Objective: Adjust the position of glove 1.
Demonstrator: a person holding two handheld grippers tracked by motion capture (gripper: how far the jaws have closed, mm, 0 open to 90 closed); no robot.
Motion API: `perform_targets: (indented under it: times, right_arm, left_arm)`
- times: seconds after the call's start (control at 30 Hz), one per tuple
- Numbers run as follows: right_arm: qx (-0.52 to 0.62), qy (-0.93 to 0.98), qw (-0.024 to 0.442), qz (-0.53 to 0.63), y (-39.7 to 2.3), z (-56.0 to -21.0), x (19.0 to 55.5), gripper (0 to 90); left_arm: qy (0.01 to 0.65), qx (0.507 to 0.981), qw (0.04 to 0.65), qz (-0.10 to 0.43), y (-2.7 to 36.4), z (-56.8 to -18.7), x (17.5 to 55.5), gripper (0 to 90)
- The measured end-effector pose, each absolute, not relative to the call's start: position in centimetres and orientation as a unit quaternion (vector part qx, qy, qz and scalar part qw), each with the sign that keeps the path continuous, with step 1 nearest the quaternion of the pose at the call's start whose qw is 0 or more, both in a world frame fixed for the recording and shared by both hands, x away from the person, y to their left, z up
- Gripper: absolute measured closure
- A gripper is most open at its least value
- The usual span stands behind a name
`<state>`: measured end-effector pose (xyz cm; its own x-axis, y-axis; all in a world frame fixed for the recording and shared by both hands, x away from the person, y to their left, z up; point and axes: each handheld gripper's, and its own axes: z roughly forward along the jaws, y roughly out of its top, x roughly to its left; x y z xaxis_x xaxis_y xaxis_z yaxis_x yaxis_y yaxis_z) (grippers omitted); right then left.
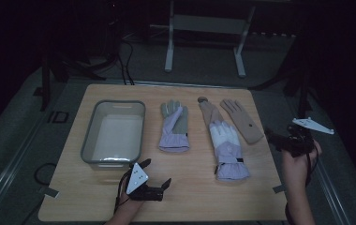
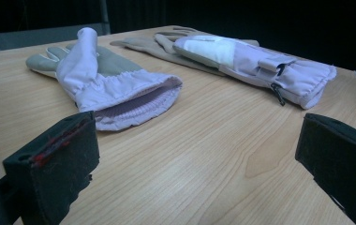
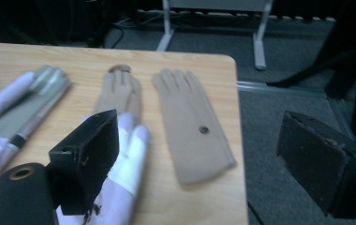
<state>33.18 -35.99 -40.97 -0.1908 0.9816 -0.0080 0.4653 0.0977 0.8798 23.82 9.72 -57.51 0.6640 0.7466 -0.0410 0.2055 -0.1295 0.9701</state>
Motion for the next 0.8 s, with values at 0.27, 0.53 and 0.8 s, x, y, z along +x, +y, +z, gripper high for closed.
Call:
perform_targets:
  times: [0.27,0.53,0.8]
  right_arm:
    - [0.523,0.671,0.315,0.421,-33.1,-39.2,34.3,12.4]
    - [0.492,0.687,0.315,0.432,-30.3,-37.4,35.1,12.4]
    - [0.437,0.719,0.316,0.438,-26.3,-36.9,36.1,14.5]
  left_arm:
    - [0.331,0.713,0.569,0.240,9.6,-57.5,23.8,0.1]
    - [0.334,0.713,0.570,0.236,9.7,-57.5,23.9,0.2]
    - [0.334,0.713,0.570,0.234,9.7,-57.5,23.9,0.2]
